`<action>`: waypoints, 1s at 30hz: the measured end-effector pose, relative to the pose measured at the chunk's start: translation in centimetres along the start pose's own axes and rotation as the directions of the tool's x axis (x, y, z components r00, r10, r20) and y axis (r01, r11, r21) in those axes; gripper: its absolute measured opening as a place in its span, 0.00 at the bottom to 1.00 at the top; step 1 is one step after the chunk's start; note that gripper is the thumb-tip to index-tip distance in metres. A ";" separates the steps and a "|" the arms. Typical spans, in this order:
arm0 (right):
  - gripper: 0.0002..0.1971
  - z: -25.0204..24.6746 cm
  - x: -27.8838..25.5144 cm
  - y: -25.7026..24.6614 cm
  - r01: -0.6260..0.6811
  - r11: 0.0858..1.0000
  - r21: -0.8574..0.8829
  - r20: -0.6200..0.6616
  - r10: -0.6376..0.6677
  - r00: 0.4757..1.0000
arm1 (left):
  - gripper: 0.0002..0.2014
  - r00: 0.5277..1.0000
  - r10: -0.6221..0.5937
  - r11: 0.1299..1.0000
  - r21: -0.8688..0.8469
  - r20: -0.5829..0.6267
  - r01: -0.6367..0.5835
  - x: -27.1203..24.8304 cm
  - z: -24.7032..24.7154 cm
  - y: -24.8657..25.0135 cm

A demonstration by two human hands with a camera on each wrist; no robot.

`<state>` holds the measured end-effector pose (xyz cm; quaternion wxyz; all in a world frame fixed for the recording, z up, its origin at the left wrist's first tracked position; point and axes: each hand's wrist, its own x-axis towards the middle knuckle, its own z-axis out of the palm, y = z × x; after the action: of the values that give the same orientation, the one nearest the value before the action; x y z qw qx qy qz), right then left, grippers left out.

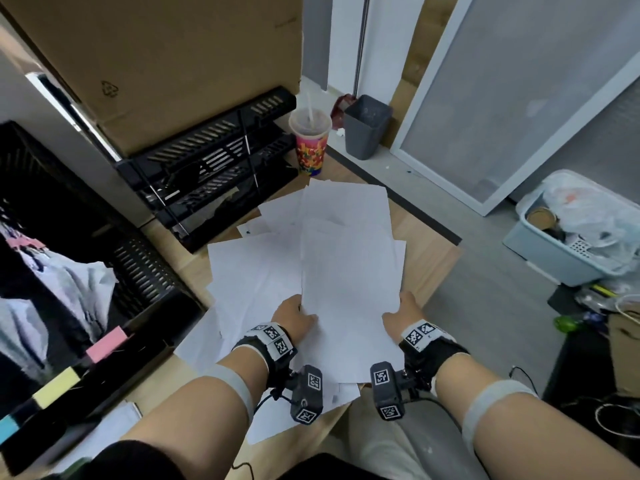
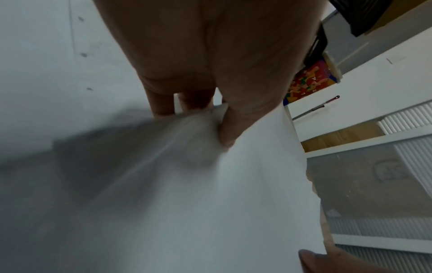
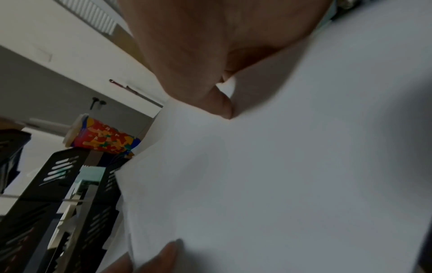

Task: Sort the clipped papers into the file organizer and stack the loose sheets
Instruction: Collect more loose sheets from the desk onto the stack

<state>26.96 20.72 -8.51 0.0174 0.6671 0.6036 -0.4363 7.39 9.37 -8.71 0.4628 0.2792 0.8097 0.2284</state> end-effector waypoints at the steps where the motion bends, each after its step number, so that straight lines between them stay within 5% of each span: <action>1: 0.23 0.0 0.0 0.3 0.024 1.000 0.018 0.029 -0.025 0.999 | 0.16 1.000 0.022 1.000 -0.017 -0.002 -0.022 -0.3 -0.1 -0.2; 6: 0.16 -3.0 0.1 -0.2 0.148 0.970 0.194 -0.091 -0.132 0.987 | 0.10 0.994 0.074 0.965 -0.247 -0.082 -0.093 -1.3 -0.7 -0.1; 10: 0.16 -6.5 2.1 -2.0 0.148 0.952 0.268 -0.186 -0.100 0.977 | 0.06 0.965 0.023 0.973 -0.216 -0.260 -0.081 0.8 -1.6 -0.1; 12: 0.16 -7.4 3.8 -2.9 0.121 0.953 0.279 -0.195 -0.067 0.978 | 0.13 0.966 0.010 0.979 -0.194 -0.257 -0.062 1.7 -2.1 0.1; 16: 0.15 -7.1 6.8 -5.1 -0.001 0.992 0.126 -0.019 0.003 1.000 | 0.21 0.971 -0.015 0.991 -0.131 -0.239 -0.017 2.9 -2.2 1.1; 20: 0.13 -5.5 8.4 -7.4 0.014 0.997 -0.074 0.032 -0.011 0.999 | 0.20 0.980 -0.033 0.996 -0.090 -0.197 0.015 3.8 -1.6 1.7; 25: 0.21 -4.3 8.2 -7.9 0.066 0.997 0.031 0.022 -0.066 0.998 | 0.18 0.966 -0.061 0.997 -0.050 -0.250 0.050 3.9 -2.1 1.7; 30: 0.22 -4.4 6.8 -6.2 0.097 0.995 -0.039 0.047 -0.095 0.994 | 0.26 0.900 -0.186 0.959 0.125 -0.395 0.253 2.9 -3.7 0.9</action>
<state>23.64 30.20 -6.78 0.0242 0.6268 0.6433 -0.4390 3.15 11.57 -8.18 0.2943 0.1756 0.9269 0.1529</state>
